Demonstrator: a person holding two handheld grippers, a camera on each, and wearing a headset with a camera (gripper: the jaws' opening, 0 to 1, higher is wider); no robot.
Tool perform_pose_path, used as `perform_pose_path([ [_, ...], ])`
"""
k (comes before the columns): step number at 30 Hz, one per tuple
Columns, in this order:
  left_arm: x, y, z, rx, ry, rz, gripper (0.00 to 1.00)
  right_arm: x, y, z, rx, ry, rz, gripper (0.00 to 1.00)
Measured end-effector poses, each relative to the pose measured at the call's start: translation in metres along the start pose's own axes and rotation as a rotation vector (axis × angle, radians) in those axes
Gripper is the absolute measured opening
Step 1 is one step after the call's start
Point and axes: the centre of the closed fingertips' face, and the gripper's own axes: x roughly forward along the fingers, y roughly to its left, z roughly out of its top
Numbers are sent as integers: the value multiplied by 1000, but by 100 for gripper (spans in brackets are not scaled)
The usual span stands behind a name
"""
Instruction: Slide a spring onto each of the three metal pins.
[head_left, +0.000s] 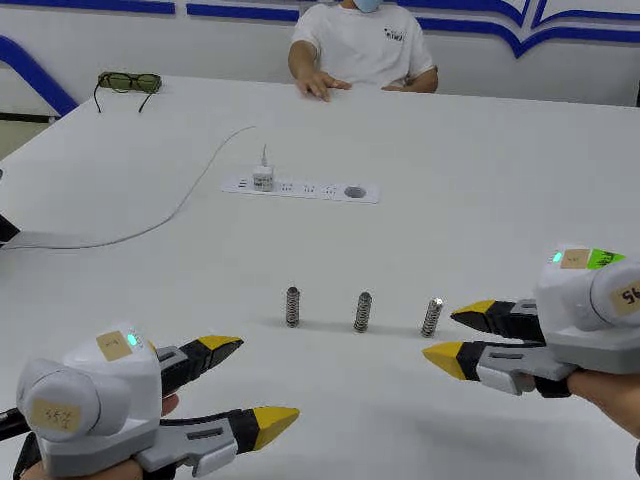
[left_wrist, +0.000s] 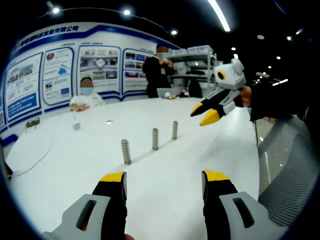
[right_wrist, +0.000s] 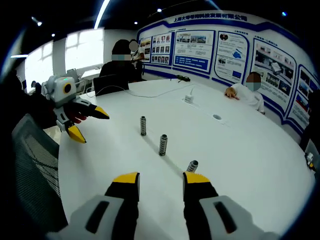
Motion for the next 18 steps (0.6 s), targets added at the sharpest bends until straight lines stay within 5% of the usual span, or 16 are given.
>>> perform_pose_path([
  [18, -2, 3, -1, -18, -2, 12, 63, -18, -12, -17, 40, -33, -42, 52],
])
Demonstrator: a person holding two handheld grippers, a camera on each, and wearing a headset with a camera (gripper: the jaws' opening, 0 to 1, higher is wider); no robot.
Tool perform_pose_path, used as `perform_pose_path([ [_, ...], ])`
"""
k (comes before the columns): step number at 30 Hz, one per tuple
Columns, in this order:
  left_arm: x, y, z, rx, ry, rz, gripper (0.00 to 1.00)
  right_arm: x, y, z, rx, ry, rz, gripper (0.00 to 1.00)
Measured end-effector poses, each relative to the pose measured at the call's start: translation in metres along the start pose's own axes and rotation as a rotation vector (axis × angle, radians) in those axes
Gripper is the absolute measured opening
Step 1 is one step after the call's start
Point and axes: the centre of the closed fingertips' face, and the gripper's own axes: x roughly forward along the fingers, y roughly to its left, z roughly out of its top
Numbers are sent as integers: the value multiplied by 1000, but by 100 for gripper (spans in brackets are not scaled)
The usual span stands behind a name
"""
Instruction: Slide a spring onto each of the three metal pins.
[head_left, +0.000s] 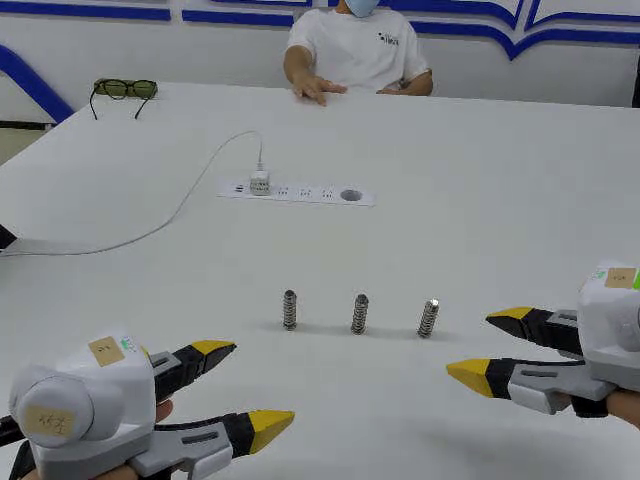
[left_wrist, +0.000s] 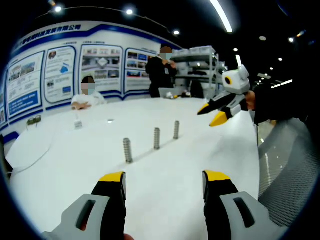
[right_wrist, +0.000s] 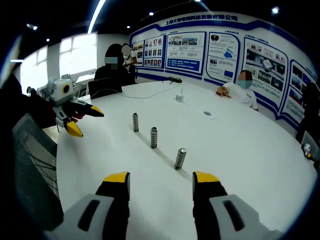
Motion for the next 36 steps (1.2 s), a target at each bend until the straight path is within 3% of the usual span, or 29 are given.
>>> perform_pose_path([
  [16, -1, 3, -2, -24, -8, 12, 64, -8, -2, -7, 60, -34, -30, 62],
  [36, -1, 9, -3, -36, -12, 26, 64, -11, -7, -10, 89, -47, -49, 63],
])
